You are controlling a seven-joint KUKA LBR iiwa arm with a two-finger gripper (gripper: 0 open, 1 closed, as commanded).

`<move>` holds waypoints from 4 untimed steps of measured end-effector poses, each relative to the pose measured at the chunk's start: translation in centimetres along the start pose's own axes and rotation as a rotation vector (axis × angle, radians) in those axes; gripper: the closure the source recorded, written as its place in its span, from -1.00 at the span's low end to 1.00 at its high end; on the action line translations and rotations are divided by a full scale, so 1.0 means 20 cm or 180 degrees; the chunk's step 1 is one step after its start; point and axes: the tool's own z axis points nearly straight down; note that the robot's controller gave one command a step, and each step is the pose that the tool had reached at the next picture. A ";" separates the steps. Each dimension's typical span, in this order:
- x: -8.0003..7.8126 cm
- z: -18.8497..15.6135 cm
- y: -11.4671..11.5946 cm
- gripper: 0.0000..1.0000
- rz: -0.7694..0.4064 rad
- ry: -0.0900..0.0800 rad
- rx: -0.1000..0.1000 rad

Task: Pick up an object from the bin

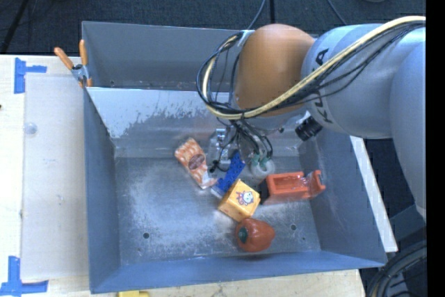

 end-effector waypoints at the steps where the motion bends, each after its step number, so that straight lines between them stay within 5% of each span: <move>1: 0.25 -0.07 -0.29 -1.00 -0.0249 -0.0016 -0.0009; 2: 0.28 -0.06 -0.34 -1.00 -0.0251 -0.0012 -0.0007; 3: 0.26 0.15 -0.25 -1.00 -0.0305 -0.0041 -0.0008; 4: 0.08 0.26 -0.33 -1.00 -0.0018 0.0005 -0.0018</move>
Offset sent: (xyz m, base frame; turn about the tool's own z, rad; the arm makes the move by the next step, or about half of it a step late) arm 0.0000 0.0000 0.0000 0.0000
